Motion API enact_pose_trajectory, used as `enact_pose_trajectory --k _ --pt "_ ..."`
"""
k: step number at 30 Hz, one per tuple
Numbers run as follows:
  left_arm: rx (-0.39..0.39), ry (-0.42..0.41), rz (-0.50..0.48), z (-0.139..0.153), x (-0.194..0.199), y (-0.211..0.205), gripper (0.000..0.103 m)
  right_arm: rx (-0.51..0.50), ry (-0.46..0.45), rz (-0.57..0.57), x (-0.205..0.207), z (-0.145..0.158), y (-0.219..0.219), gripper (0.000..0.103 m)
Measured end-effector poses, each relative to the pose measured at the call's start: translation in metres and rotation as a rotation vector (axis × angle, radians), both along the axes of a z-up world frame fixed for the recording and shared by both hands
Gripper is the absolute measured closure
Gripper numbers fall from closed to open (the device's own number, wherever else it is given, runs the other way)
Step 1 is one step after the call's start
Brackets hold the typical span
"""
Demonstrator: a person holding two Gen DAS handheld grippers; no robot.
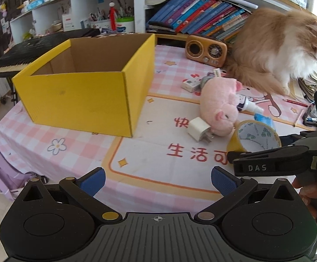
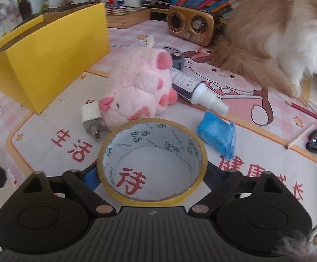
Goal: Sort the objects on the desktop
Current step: 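Grasp the yellow tape roll with the right gripper while the left gripper approaches the white plug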
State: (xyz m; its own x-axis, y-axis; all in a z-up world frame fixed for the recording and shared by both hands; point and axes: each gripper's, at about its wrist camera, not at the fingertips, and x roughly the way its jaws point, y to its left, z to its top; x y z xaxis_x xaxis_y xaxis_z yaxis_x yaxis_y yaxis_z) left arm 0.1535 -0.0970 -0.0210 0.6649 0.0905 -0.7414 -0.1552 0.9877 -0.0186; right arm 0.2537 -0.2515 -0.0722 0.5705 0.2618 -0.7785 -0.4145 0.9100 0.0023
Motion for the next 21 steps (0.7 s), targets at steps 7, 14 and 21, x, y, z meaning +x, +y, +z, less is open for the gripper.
enact_pose_trajectory --k 7,14,21 --pt "-0.028 0.001 -0.066 -0.004 0.016 -0.018 0.001 0.012 -0.038 -0.08 -0.004 0.015 -0.034 0.012" --pt "-0.043 0.024 -0.18 -0.013 0.039 -0.047 0.013 0.008 -0.049 -0.207 -0.008 0.027 -0.076 0.012" --pt "-0.079 0.035 -0.168 -0.025 0.067 -0.057 0.045 -0.003 -0.069 -0.255 -0.015 0.032 -0.091 0.012"
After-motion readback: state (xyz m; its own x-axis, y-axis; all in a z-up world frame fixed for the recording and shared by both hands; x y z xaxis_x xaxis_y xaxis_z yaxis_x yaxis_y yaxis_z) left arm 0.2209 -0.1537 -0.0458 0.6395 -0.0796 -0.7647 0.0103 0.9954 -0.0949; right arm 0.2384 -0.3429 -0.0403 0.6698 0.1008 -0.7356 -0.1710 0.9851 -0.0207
